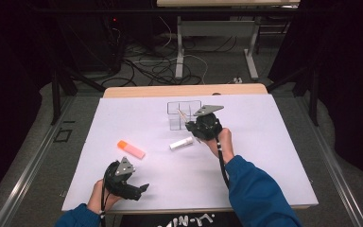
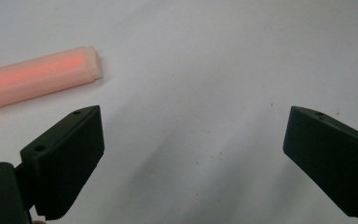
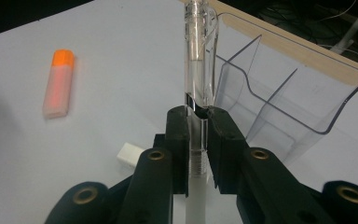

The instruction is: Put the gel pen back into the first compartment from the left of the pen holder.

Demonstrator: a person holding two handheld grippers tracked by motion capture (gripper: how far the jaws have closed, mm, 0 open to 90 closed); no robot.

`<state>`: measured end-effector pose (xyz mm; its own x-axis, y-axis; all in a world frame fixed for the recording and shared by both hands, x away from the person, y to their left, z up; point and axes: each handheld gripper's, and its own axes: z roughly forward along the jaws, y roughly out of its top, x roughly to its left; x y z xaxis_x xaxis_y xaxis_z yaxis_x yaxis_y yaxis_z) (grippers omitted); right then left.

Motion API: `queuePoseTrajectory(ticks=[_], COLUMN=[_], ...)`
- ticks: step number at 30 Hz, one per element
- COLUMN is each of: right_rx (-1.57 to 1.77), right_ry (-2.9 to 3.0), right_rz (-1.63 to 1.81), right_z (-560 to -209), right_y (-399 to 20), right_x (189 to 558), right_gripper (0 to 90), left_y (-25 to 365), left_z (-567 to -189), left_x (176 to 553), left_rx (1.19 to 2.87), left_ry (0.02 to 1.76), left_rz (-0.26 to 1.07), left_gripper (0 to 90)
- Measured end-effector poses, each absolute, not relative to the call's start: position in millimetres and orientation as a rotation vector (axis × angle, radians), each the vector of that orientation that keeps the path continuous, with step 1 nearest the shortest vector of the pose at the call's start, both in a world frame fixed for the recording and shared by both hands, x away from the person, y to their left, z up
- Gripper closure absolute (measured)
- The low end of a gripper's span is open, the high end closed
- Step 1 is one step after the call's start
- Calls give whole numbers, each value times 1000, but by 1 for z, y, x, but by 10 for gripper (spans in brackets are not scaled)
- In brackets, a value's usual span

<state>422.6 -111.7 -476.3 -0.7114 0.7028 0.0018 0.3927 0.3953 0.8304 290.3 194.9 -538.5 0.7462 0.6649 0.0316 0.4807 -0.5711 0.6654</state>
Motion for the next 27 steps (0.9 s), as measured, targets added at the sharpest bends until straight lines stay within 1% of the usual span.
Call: queuePoseTrajectory(ticks=[1, 3, 5, 12, 16, 27], right_rx=[946, 946, 949, 951, 948, 957], right_ry=[2307, 2303, 2306, 2274, 2264, 2224], right_rz=[1234, 1237, 1231, 1260, 1266, 1289], right_z=[-476, -474, -472, -470, -467, -460], right_y=[-111, -108, -107, -102, -99, -92], right_x=[424, 425, 427, 431, 434, 445], right_gripper=[795, 794, 795, 795, 795, 795], left_y=[196, 195, 196, 196, 195, 195], left_z=[-537, -539, -537, -537, -538, -537], left_x=[290, 290, 290, 290, 290, 290], left_rx=[2312, 2290, 2309, 2310, 2290, 2312], left_ry=[858, 857, 856, 856, 857, 855], left_rz=[346, 368, 345, 344, 367, 352], left_gripper=[53, 53, 54, 53, 53, 53])
